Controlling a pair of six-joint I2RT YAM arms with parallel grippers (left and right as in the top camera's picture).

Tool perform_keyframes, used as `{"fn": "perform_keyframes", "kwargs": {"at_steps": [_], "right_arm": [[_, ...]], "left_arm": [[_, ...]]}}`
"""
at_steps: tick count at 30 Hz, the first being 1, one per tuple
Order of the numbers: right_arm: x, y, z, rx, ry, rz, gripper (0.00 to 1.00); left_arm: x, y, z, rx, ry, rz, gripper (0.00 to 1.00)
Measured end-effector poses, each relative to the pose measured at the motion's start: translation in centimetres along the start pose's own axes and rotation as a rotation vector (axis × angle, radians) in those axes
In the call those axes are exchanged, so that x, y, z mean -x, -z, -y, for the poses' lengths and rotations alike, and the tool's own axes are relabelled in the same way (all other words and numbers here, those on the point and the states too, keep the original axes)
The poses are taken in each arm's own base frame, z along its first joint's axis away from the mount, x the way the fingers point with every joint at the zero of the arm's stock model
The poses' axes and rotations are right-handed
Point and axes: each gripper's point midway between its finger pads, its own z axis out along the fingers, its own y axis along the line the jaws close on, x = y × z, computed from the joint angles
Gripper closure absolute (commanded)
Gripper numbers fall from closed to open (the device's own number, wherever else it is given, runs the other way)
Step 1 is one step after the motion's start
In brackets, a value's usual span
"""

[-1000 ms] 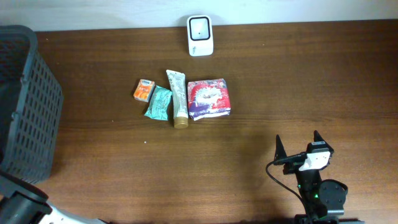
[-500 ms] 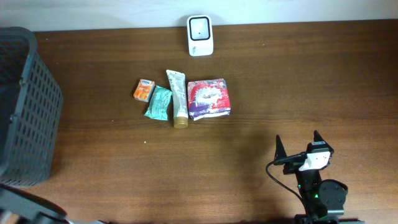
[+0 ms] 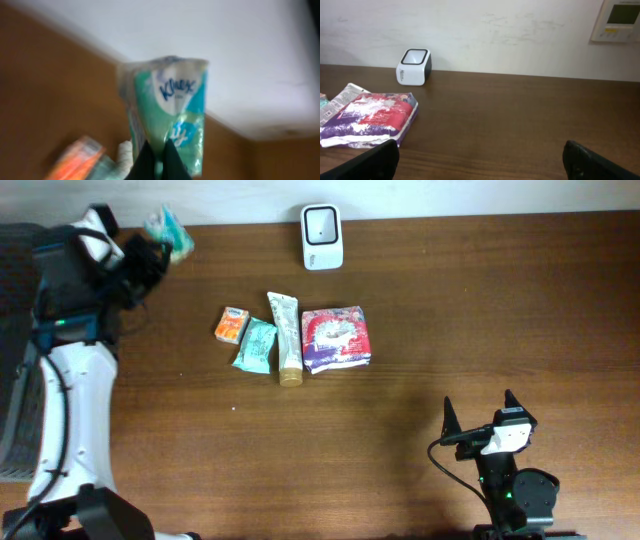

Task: Scan the item barcode
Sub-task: 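Place the teal Kleenex packet on the table near the others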

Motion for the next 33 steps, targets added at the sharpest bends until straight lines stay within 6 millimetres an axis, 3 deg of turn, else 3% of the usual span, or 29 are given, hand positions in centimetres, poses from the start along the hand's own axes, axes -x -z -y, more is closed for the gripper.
{"fn": "perform_keyframes", "kwargs": {"at_steps": [3, 4, 5, 7, 8, 11, 12, 14, 15, 18, 19, 21, 23, 26, 30, 33], "right_arm": [[0.0, 0.0, 0.0, 0.0, 0.0, 0.001, 0.01], [0.0, 0.0, 0.0, 0.0, 0.001, 0.001, 0.01], [0.0, 0.0, 0.0, 0.0, 0.001, 0.001, 0.01], [0.0, 0.0, 0.0, 0.0, 0.0, 0.001, 0.01], [0.0, 0.0, 0.0, 0.0, 0.001, 0.001, 0.01], [0.0, 0.0, 0.0, 0.0, 0.0, 0.001, 0.01], [0.0, 0.0, 0.0, 0.0, 0.0, 0.001, 0.01], [0.0, 0.0, 0.0, 0.0, 0.0, 0.001, 0.01], [0.0, 0.0, 0.0, 0.0, 0.0, 0.001, 0.01], [0.0, 0.0, 0.0, 0.0, 0.0, 0.001, 0.01], [0.0, 0.0, 0.0, 0.0, 0.0, 0.001, 0.01], [0.0, 0.0, 0.0, 0.0, 0.0, 0.0, 0.01], [0.0, 0.0, 0.0, 0.0, 0.0, 0.0, 0.01], [0.0, 0.0, 0.0, 0.0, 0.001, 0.0, 0.01], [0.0, 0.0, 0.0, 0.0, 0.001, 0.0, 0.01], [0.0, 0.0, 0.0, 0.0, 0.001, 0.0, 0.01]], "left_arm": [[-3.2, -1.8, -3.5, 0.329, -0.261, -0.03, 1.0], [-5.6, -2.6, -5.5, 0.419, -0.326, -0.128, 1.0], [-6.8, -3.0, -6.6, 0.455, -0.328, -0.182, 1.0], [-12.8, -3.0, -11.3, 0.614, -0.24, -0.42, 1.0], [-14.4, -3.1, -12.5, 0.646, -0.204, -0.482, 1.0], [-17.3, -4.0, -13.6, 0.636, -0.131, -0.586, 0.94], [-17.9, -4.1, -13.8, 0.632, -0.119, -0.604, 0.86], [-19.0, -4.5, -13.8, 0.627, -0.109, -0.632, 0.59], [-19.5, -4.7, -13.6, 0.625, -0.115, -0.643, 0.01], [-21.0, -4.4, -12.5, 0.606, -0.202, -0.728, 0.01], [-20.1, -4.0, -11.6, 0.601, -0.22, -0.739, 0.01], [-16.3, -3.4, -8.4, 0.579, -0.239, -0.706, 0.01], [-10.6, -1.6, -3.5, 0.521, -0.265, -0.59, 0.01], [-6.1, 0.7, 0.9, 0.457, -0.292, -0.465, 0.01], [-5.5, 0.8, 0.9, 0.47, -0.303, -0.441, 0.01], [-2.0, 0.1, 0.3, 0.548, -0.361, -0.281, 0.01]]}}
